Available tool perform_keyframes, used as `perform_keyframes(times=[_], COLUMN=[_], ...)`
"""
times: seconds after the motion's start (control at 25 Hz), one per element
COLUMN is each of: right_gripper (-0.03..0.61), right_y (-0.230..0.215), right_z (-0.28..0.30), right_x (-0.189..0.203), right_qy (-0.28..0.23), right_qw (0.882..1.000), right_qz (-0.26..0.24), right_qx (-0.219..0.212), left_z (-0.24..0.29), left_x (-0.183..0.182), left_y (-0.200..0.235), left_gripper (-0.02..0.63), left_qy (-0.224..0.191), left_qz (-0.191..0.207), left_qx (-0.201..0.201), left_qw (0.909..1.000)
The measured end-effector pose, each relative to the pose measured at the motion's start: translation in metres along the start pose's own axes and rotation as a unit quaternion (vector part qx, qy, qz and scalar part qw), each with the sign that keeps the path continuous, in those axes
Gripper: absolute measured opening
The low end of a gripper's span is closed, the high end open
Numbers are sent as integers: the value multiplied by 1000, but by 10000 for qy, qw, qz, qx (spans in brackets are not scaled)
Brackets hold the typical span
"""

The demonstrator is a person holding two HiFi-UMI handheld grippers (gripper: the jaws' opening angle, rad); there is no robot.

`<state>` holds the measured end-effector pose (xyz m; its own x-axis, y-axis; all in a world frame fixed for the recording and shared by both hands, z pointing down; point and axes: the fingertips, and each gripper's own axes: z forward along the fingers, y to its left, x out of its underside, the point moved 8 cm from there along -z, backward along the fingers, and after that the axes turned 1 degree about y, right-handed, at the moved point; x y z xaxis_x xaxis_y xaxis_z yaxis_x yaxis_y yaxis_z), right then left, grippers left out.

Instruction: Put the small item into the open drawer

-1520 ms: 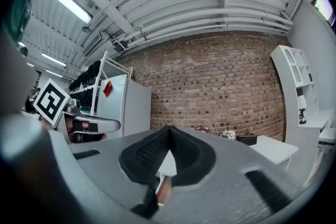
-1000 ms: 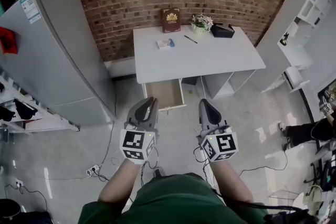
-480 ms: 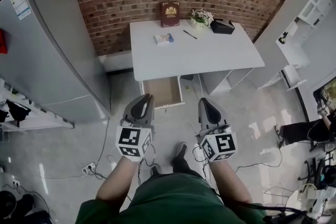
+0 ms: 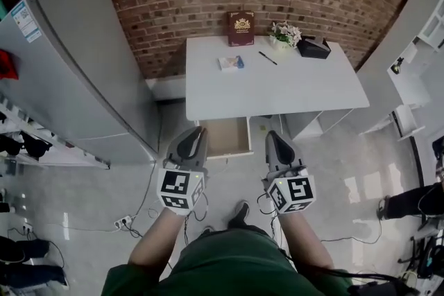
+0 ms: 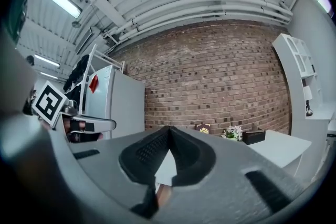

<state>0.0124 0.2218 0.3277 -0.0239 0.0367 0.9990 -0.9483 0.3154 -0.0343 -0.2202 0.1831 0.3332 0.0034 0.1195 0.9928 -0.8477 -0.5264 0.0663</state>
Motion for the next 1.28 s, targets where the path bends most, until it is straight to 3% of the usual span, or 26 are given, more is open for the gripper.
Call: perform_keyframes(times=[0.6,0.88,1.28], right_gripper=[0,0,0], right_y=[-113,-140,-157], right_z=[32,35,61], right_x=[15,19,30], right_qy=[-44,-12,96], right_qw=[9982,9977,9974], right_qz=[504,579,633], right_qx=[-327,-360,-319], left_z=[96,121,151], left_x=[-2,-3,4], left_y=[-64,-82,-71], left_gripper=[34,34,34], left_qy=[294,391,434], left_qz=[267,334,321], left_qx=[-180,-179,-185], left_qw=[9990,9985,9984])
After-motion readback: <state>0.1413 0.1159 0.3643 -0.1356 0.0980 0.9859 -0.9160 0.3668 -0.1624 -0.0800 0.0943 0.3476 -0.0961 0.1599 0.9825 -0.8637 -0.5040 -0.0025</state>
